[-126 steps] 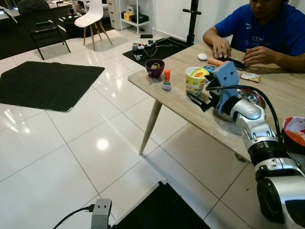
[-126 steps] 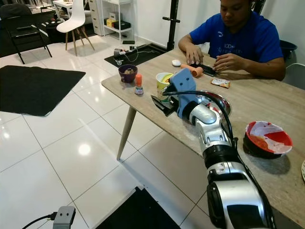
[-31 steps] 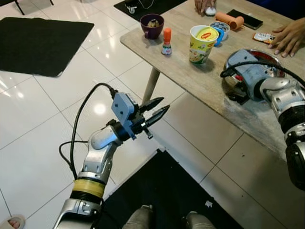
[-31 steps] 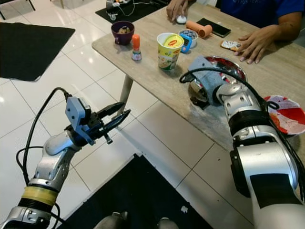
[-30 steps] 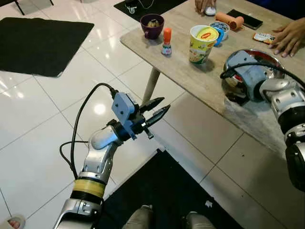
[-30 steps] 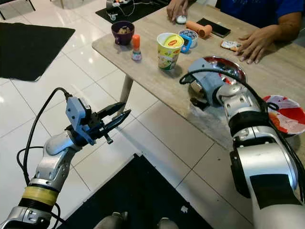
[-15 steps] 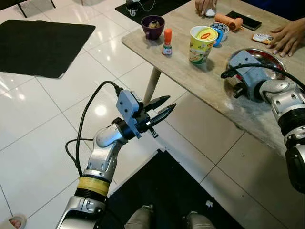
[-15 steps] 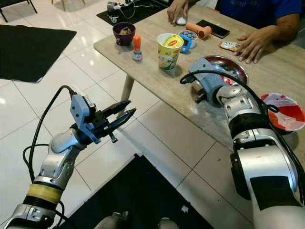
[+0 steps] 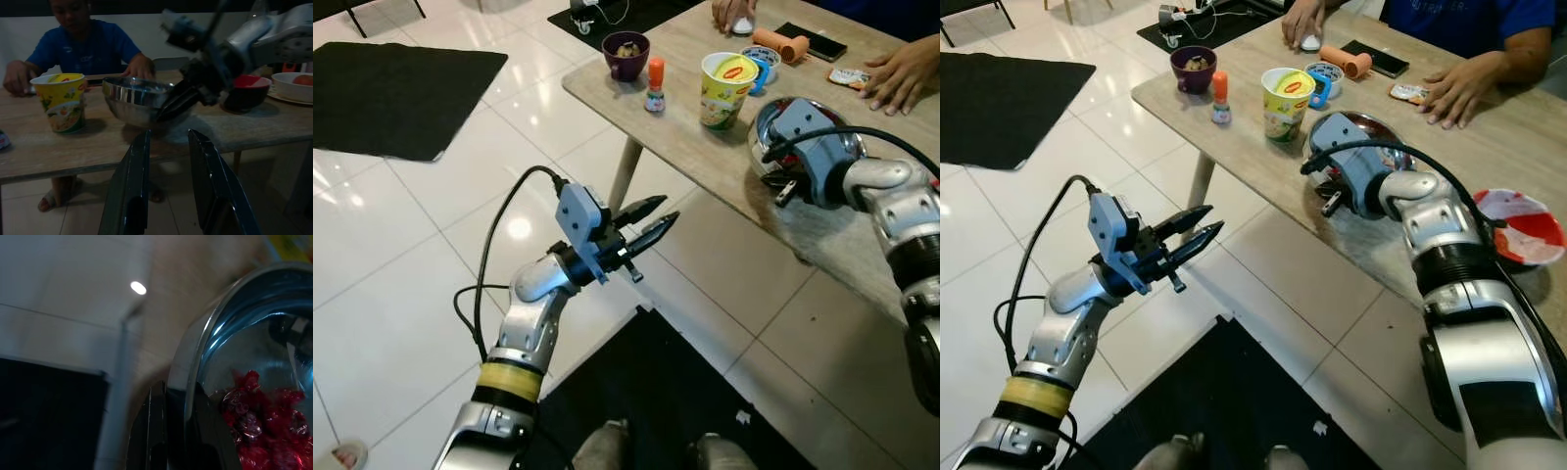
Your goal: Restocking fridge
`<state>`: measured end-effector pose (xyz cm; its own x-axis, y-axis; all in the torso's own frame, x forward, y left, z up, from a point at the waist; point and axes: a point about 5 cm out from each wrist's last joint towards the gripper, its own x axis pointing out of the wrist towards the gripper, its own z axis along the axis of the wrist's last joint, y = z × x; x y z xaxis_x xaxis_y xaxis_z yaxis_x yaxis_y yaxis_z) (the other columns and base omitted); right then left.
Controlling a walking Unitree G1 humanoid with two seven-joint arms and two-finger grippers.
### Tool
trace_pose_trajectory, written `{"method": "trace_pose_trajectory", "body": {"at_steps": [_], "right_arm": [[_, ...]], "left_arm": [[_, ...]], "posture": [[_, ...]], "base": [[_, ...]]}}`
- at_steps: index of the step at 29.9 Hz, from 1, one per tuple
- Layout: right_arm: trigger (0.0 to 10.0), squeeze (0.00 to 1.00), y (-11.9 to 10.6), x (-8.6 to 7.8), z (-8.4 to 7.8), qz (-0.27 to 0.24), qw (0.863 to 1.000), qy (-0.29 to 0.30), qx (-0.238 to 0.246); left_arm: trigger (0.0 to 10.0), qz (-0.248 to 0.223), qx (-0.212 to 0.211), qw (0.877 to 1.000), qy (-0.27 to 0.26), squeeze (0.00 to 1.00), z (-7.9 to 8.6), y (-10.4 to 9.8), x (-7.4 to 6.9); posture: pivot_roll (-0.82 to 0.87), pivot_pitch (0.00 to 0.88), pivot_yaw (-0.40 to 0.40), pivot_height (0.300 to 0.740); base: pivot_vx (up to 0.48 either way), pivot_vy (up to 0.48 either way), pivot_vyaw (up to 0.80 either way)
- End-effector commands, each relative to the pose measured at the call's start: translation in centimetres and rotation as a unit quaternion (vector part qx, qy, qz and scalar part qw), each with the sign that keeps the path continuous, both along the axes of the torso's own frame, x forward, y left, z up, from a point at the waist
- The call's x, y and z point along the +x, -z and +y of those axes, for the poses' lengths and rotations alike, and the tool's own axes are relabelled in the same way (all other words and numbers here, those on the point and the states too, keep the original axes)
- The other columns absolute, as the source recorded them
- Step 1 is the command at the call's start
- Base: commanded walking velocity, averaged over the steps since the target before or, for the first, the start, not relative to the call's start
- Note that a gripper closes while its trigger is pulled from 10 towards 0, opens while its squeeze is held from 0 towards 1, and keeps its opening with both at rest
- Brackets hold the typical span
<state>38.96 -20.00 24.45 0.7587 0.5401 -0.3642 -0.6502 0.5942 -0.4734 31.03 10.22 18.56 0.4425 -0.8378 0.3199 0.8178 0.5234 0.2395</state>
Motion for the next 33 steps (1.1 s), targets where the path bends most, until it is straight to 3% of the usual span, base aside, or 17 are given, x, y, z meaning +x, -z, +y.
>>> {"method": "trace_pose_trajectory", "body": {"at_steps": [1,8,9,16,21,26,33], "right_arm": [[0.0,0.00,-0.7,-0.3,0.0,-0.011,1.000,-0.013,0.008],[0.0,0.00,-0.2,-2.6,0.9,-0.010,0.993,-0.115,-0.015],[0.0,0.00,-0.1,-3.9,1.2,-0.008,0.988,-0.153,-0.016],[0.0,0.00,0.1,-6.7,1.2,0.005,0.976,-0.215,-0.023],[0.0,0.00,0.6,-7.4,0.8,0.018,0.975,-0.219,-0.032],[0.0,0.00,1.6,-9.4,0.7,0.047,0.968,-0.243,-0.032],[0.0,0.00,2.8,-12.1,1.6,0.110,0.946,-0.303,-0.021]], "left_arm": [[10.0,0.003,-0.003,1.000,0.009,0.00,-0.4,0.1,-0.2],[10.0,0.004,-0.008,1.000,0.013,0.00,-0.8,0.2,-0.2],[10.0,0.005,-0.010,1.000,0.014,0.00,-0.9,0.2,-0.2],[10.0,0.028,-0.019,0.999,0.022,0.00,-0.8,0.8,-0.3],[10.0,0.051,-0.024,0.998,0.040,0.00,-0.6,1.5,-0.6],[10.0,0.106,-0.056,0.990,0.073,0.00,0.5,3.0,-1.3],[10.0,0.151,-0.040,0.986,0.055,0.00,2.6,5.5,-1.6]], "posture": [[0.02,0.127,0.002,0.740],[0.01,0.123,-0.004,0.740],[0.01,0.123,-0.004,0.740],[0.00,0.122,-0.006,0.740],[0.00,0.119,-0.007,0.740],[0.00,0.117,-0.006,0.740],[0.01,0.118,-0.004,0.740]], "base": [[0.000,0.000,0.00],[0.000,0.000,0.00],[0.000,0.000,0.00],[0.000,0.000,0.00],[0.000,0.000,0.00],[0.000,0.000,0.00],[0.000,0.000,0.00]]}}
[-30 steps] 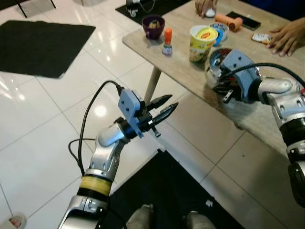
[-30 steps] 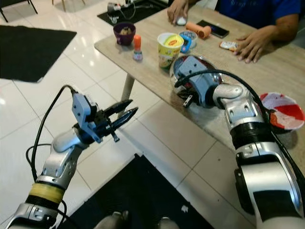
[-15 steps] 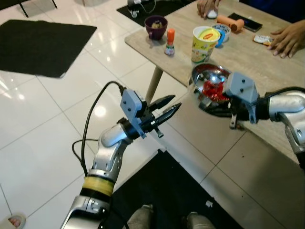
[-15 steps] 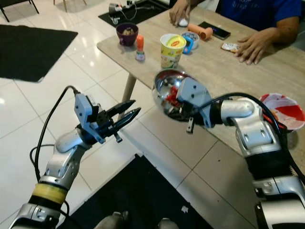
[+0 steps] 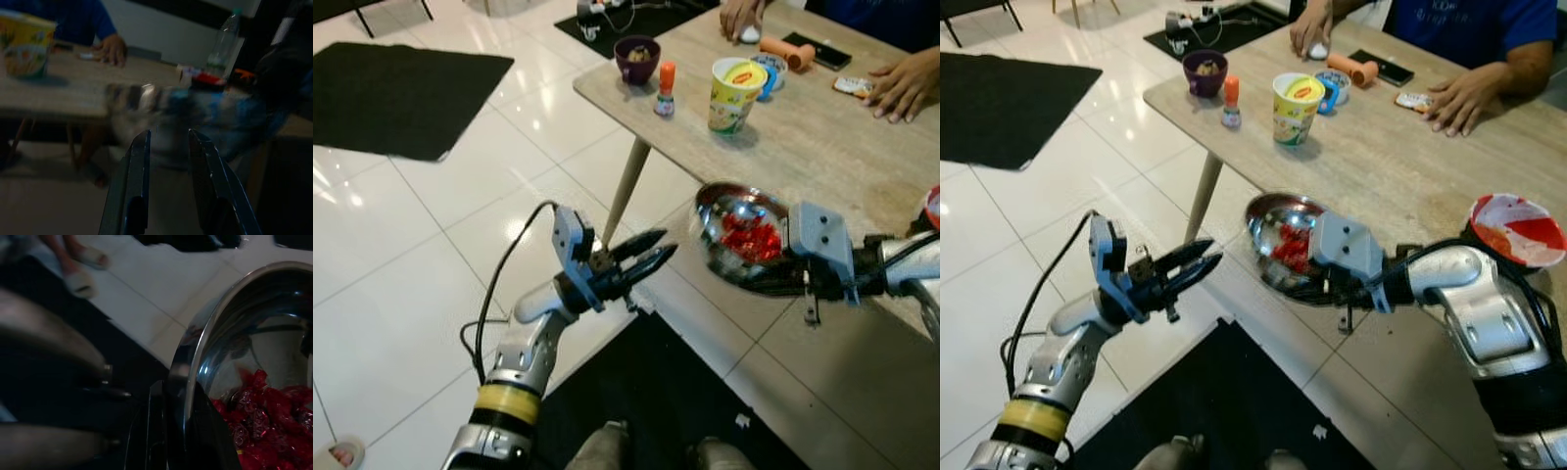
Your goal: Restocking fridge
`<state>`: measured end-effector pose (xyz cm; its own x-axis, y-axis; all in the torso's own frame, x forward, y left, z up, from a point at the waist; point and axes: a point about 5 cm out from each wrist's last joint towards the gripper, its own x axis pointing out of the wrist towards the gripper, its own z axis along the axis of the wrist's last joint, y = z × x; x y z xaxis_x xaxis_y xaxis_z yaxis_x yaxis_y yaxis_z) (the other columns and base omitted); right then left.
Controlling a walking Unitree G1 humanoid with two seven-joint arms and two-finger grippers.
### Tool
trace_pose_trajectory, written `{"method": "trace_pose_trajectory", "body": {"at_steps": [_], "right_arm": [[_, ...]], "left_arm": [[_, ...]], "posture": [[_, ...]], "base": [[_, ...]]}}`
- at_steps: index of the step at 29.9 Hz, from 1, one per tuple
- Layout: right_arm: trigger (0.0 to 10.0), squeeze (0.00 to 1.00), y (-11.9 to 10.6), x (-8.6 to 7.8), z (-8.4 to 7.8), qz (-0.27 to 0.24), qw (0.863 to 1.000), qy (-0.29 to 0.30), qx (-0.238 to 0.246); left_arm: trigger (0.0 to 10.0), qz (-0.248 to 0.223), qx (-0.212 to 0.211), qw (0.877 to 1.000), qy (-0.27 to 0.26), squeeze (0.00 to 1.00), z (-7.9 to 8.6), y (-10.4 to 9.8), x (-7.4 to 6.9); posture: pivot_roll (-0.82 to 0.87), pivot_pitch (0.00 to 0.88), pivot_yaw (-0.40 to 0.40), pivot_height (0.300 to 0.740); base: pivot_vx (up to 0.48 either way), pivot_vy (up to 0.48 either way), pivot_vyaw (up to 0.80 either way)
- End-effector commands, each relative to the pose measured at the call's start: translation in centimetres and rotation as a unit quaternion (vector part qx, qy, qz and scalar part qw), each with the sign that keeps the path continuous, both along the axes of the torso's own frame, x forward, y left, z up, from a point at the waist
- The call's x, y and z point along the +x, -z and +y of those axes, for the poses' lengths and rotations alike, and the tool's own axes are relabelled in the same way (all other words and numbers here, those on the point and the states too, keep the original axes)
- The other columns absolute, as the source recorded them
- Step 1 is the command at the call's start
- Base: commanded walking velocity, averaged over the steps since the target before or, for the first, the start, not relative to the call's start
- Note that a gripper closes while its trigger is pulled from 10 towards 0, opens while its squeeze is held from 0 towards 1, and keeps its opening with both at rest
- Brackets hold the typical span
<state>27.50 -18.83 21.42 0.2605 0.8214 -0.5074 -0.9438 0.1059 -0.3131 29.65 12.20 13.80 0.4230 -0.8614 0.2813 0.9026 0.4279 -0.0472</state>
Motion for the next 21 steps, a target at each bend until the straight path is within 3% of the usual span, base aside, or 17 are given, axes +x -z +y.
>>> {"method": "trace_pose_trajectory", "body": {"at_steps": [1,6,12,16,21], "right_arm": [[0.0,0.00,0.1,-1.2,0.6,0.020,0.999,-0.036,0.001],[0.0,0.00,1.3,-2.7,1.3,0.059,0.996,-0.066,-0.007],[0.0,0.00,4.4,-3.6,0.9,0.109,0.990,-0.057,-0.073],[0.0,0.00,8.5,-3.4,-0.3,0.149,0.985,0.001,-0.091],[0.0,0.00,12.1,-2.5,-2.4,0.142,0.980,0.088,-0.109]], "left_arm": [[10.0,0.015,0.012,1.000,-0.009,0.00,1.0,0.9,-0.2],[10.0,0.023,0.010,1.000,-0.009,0.00,1.4,1.1,-0.3],[10.0,0.028,0.009,1.000,0.000,0.00,1.2,1.4,-0.5],[10.0,0.043,0.018,0.999,0.007,0.00,0.9,2.6,-0.9],[10.0,0.080,0.041,0.996,-0.020,0.00,2.1,4.6,-1.0]], "posture": [[0.01,0.118,-0.004,0.740],[0.00,0.120,-0.002,0.740],[0.00,0.120,-0.002,0.740],[-0.01,0.120,-0.008,0.740],[0.00,0.121,-0.011,0.740]], "base": [[0.000,0.000,0.00],[0.000,0.000,0.00],[0.000,0.000,0.00],[0.000,0.000,0.00],[0.000,0.000,0.00]]}}
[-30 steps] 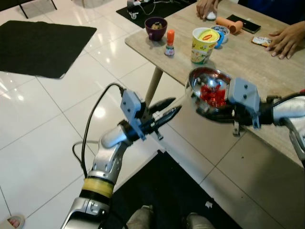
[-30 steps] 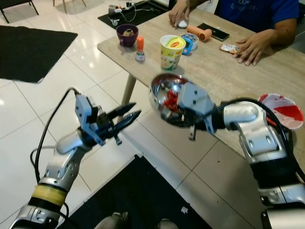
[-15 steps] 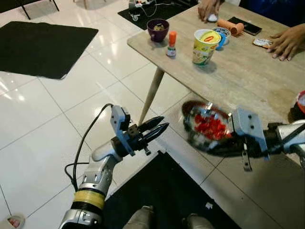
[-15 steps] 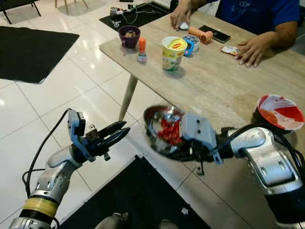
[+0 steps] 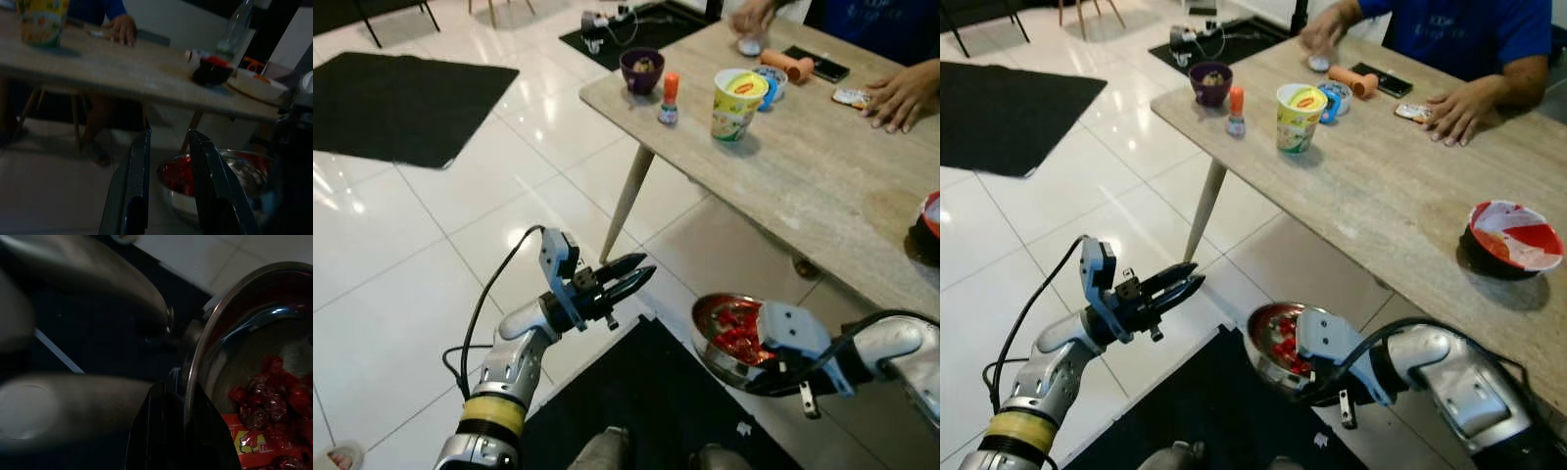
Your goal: Restocking fridge
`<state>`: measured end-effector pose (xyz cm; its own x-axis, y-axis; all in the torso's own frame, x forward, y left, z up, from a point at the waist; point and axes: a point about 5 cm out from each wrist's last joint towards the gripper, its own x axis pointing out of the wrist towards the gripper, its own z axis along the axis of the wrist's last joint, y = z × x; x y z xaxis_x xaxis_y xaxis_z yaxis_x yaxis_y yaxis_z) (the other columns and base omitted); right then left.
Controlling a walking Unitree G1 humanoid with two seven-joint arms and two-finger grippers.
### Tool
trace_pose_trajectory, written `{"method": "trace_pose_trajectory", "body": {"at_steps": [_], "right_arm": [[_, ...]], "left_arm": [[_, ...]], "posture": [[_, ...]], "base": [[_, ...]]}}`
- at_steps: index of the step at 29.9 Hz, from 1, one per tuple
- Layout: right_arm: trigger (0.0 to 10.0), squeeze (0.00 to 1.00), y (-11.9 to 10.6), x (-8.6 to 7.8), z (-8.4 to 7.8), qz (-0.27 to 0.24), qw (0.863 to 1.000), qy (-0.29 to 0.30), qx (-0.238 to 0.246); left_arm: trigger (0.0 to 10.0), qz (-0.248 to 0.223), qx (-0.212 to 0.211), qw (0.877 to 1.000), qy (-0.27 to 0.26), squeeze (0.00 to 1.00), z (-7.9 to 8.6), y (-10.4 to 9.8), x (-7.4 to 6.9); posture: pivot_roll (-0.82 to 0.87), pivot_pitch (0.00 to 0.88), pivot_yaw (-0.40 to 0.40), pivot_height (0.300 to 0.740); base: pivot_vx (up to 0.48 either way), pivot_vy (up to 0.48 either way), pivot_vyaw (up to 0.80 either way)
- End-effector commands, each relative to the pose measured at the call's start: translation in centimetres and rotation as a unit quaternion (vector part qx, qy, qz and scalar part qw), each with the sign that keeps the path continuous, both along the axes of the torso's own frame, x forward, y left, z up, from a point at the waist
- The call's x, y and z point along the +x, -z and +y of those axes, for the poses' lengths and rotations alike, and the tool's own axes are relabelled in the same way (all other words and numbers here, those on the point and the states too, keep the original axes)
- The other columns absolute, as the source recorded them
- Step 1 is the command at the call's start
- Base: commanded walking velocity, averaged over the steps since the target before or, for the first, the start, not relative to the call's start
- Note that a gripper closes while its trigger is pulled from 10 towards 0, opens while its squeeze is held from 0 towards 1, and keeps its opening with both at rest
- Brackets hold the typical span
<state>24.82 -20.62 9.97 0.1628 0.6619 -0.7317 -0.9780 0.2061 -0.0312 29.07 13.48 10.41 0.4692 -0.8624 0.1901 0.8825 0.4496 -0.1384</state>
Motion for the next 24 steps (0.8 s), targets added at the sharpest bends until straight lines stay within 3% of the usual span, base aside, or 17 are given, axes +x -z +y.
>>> {"method": "trace_pose_trajectory", "body": {"at_steps": [1,6,10,13,15,16,17,18,19,21,22,24], "right_arm": [[0.0,0.00,0.6,0.2,-0.6,-0.020,1.000,0.015,-0.010],[0.0,0.00,3.2,0.5,-1.6,-0.039,0.996,0.081,-0.019],[0.0,0.00,7.3,0.0,-3.0,-0.062,0.982,0.168,-0.064],[0.0,0.00,8.8,-0.2,-3.7,-0.080,0.970,0.216,-0.083],[0.0,0.00,8.8,-0.2,-3.7,-0.080,0.970,0.216,-0.083],[0.0,0.00,9.6,-0.4,-4.2,-0.090,0.959,0.253,-0.094],[0.0,0.00,9.6,-0.4,-4.2,-0.090,0.959,0.253,-0.094],[2.9,0.00,10.4,-0.7,-4.8,-0.104,0.941,0.307,-0.097],[10.0,0.00,11.1,-1.1,-5.5,-0.108,0.917,0.375,-0.088],[10.0,0.00,12.6,-2.7,-6.8,-0.094,0.865,0.485,-0.085],[10.0,0.00,12.6,-2.7,-6.8,-0.094,0.865,0.485,-0.085],[10.0,0.00,13.6,-4.0,-7.2,-0.079,0.844,0.521,-0.097]], "left_arm": [[10.0,0.018,0.020,1.000,-0.010,0.00,0.8,1.3,-0.4],[10.0,0.060,0.042,0.996,-0.055,0.00,2.2,3.6,-0.8],[10.0,0.121,0.070,0.983,-0.115,0.00,3.3,6.9,-2.0],[10.0,0.145,0.083,0.977,-0.134,0.00,3.7,8.1,-2.7],[10.0,0.145,0.083,0.977,-0.134,0.00,3.7,8.1,-2.7],[10.0,0.162,0.092,0.971,-0.151,0.00,4.0,8.9,-3.1],[10.0,0.162,0.092,0.971,-0.151,0.00,4.0,8.9,-3.1],[10.0,0.179,0.101,0.964,-0.170,0.00,4.5,9.7,-3.6],[10.0,0.199,0.108,0.955,-0.192,0.00,4.9,10.5,-4.1],[10.0,0.237,0.114,0.936,-0.233,0.00,5.8,11.9,-5.1],[10.0,0.237,0.114,0.936,-0.233,0.00,5.8,11.9,-5.1],[10.0,0.255,0.112,0.927,-0.253,0.00,6.3,12.5,-5.6]], "posture": [[0.00,0.121,-0.011,0.740],[0.00,0.121,-0.011,0.740],[0.00,0.119,-0.009,0.740],[0.00,0.118,-0.009,0.740],[0.00,0.118,-0.009,0.740],[0.00,0.118,-0.009,0.740],[0.00,0.118,-0.009,0.740],[0.00,0.117,-0.007,0.740],[0.00,0.117,-0.007,0.740],[0.00,0.117,-0.007,0.740],[0.00,0.117,-0.007,0.740],[0.00,0.114,-0.004,0.740]], "base": [[0.000,0.000,0.00],[0.000,0.000,0.00],[0.000,0.000,0.00],[0.000,0.000,0.00],[0.000,0.000,0.00],[0.000,0.000,0.00],[0.000,0.000,0.00],[0.000,0.000,0.00],[0.000,0.000,0.00],[0.000,0.000,0.00],[0.000,0.000,0.00],[0.000,0.000,0.00]]}}
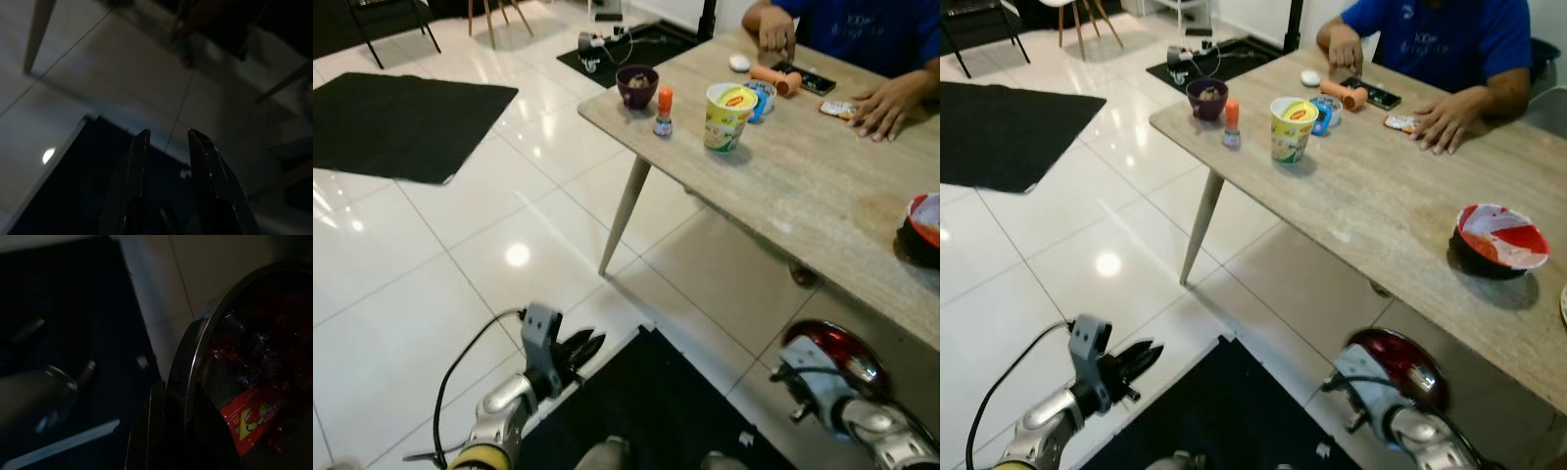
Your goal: Restocking fridge
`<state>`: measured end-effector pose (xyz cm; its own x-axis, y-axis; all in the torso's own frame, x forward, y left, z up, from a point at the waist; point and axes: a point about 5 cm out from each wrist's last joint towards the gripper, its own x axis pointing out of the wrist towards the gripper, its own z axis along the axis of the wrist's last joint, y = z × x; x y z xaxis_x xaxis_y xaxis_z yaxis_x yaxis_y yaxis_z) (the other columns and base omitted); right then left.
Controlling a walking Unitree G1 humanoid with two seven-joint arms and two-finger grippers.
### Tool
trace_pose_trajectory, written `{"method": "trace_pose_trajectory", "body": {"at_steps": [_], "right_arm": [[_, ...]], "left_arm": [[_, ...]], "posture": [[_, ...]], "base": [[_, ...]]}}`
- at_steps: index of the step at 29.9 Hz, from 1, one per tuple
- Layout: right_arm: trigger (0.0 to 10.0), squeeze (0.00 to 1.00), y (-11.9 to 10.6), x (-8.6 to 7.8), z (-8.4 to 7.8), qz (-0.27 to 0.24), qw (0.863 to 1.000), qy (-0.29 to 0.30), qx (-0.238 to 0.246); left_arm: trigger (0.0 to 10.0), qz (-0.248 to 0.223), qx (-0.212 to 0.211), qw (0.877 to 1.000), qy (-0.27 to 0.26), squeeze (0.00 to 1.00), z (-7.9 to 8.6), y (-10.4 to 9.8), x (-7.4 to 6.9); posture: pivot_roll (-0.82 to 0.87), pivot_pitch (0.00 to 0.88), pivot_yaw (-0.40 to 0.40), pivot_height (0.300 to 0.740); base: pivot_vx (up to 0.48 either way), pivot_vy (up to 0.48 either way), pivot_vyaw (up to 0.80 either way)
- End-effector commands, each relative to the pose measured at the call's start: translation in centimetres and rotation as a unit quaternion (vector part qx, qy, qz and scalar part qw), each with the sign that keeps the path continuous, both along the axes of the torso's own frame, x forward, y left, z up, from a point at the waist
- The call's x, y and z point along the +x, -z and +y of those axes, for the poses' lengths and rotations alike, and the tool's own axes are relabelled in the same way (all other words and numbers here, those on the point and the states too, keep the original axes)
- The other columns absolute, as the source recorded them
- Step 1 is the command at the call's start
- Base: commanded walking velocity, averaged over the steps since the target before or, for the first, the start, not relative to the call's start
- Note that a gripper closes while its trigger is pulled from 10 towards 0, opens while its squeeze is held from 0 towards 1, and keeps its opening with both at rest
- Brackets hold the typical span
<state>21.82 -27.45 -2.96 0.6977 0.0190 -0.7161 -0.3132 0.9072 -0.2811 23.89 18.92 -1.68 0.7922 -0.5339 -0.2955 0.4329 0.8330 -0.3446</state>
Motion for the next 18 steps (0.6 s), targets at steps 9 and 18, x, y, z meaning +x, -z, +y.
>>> {"method": "trace_pose_trajectory", "body": {"at_steps": [9,18], "right_arm": [[10.0,0.00,3.7,-6.4,-1.8,0.064,0.977,0.198,-0.040],[10.0,0.00,4.4,-9.0,-2.9,0.085,0.950,0.294,-0.053]], "left_arm": [[10.0,0.097,0.037,0.988,-0.116,0.00,2.8,3.1,-3.6],[10.0,0.171,0.049,0.972,-0.154,0.00,3.1,5.3,-6.7]], "posture": [[0.00,0.115,-0.001,0.740],[0.00,0.106,-0.004,0.740]], "base": [[0.000,0.000,0.00],[0.000,0.000,-0.51]]}}
